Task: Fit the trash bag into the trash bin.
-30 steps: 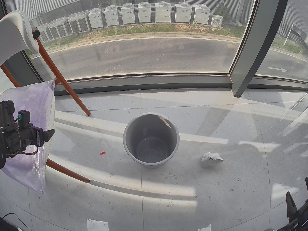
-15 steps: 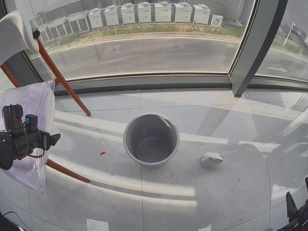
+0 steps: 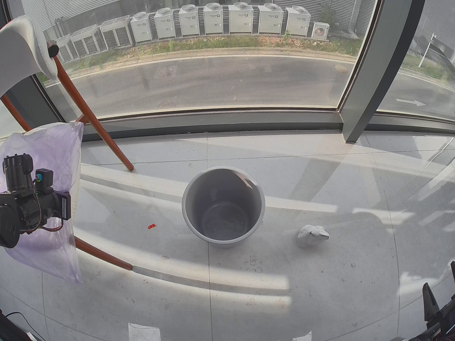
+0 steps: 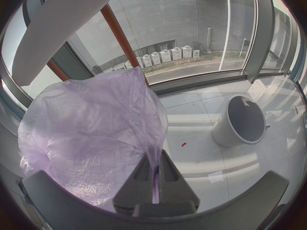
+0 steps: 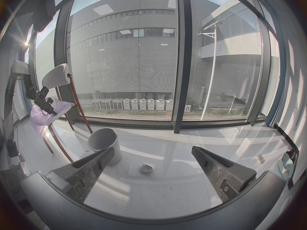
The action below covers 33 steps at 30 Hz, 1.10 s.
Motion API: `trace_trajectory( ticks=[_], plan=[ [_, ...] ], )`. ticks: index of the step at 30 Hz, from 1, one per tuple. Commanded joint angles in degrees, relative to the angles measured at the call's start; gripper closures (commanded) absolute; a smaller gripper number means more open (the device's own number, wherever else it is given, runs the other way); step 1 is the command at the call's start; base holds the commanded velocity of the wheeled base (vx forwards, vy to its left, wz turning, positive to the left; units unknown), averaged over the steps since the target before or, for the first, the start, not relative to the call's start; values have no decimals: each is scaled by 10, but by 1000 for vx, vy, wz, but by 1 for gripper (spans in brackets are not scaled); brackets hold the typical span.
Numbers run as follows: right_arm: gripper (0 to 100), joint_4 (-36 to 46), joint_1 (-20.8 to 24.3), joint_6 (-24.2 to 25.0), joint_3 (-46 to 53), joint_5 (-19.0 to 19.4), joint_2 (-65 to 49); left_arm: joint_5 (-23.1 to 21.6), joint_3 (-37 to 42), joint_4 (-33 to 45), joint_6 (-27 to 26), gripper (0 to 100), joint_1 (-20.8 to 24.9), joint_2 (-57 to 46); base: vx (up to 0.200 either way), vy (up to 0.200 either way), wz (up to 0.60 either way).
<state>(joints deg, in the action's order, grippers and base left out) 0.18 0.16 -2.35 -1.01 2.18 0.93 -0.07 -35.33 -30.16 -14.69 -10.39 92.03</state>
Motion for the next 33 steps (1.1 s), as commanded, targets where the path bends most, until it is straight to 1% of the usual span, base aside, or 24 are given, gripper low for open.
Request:
trace_trajectory(
  ticks=[1, 3, 4, 7, 10, 13, 16, 18, 19, 20, 21, 22, 23, 27, 29, 30, 32, 33],
  plan=[
    [0, 0, 0, 0, 10, 0, -9, 0, -2, -2, 0, 100, -14, -5, 0, 0, 0],
    [0, 0, 0, 1, 10, 0, -9, -2, -2, -6, 2, 100, -16, -10, 0, 0, 0],
    [0, 0, 0, 1, 10, 0, -9, -4, -2, -9, 2, 100, -24, -16, 0, 0, 0],
    [0, 0, 0, 1, 10, 0, -9, -10, -2, -6, 4, 100, -32, -48, 0, 0, 0],
    [0, 0, 0, 1, 10, 0, -9, -29, 6, -2, 7, 100, -43, -91, 0, 0, 0],
    [0, 0, 0, 1, 10, 0, -9, -63, 11, -3, 9, 100, -56, -124, 0, 0, 0],
    [0, 0, 0, 1, 10, 0, -9, -105, 9, -2, 14, 100, -76, -161, 0, 0, 0],
    [0, 0, 0, 1, 10, 0, -9, -157, 11, -1, 28, 100, -102, -184, 0, 0, 0],
    [0, 0, 0, 1, 10, 0, -9, -165, 12, -1, 31, 100, -105, -186, 0, 0, 0],
    [0, 0, 0, 1, 10, 0, -9, -208, 17, 0, 45, 100, -115, -204, 0, 0, 0],
    [0, 0, 0, 1, 10, 0, -9, -226, 22, 0, 53, 100, -116, -213, 0, 0, 0],
    [0, 0, 0, 1, 10, 0, -9, -229, 23, 0, 54, 100, -116, -214, 0, 0, 0],
    [0, 0, 0, 1, 10, 0, -9, -257, 31, -1, 71, 100, -113, -227, 0, 0, 0],
    [0, 0, 0, 2, 10, 0, -9, -331, 39, -2, 117, 100, -95, -236, 0, 0, 0],
    [0, 0, 0, 2, 10, 0, -9, -358, 38, -4, 141, 100, -86, -244, 0, 0, 0],
    [0, 0, 0, 2, 10, 0, -9, -369, 35, -4, 150, 100, -78, -247, 0, 0, 0],
    [0, 0, 0, 4, 10, 0, -9, -394, 31, -8, 181, 100, -40, -247, 0, 0, 0],
    [0, 0, 0, 5, 10, 0, -9, -397, 25, -9, 193, 100, -24, -246, 0, 0, 0]
  ],
)
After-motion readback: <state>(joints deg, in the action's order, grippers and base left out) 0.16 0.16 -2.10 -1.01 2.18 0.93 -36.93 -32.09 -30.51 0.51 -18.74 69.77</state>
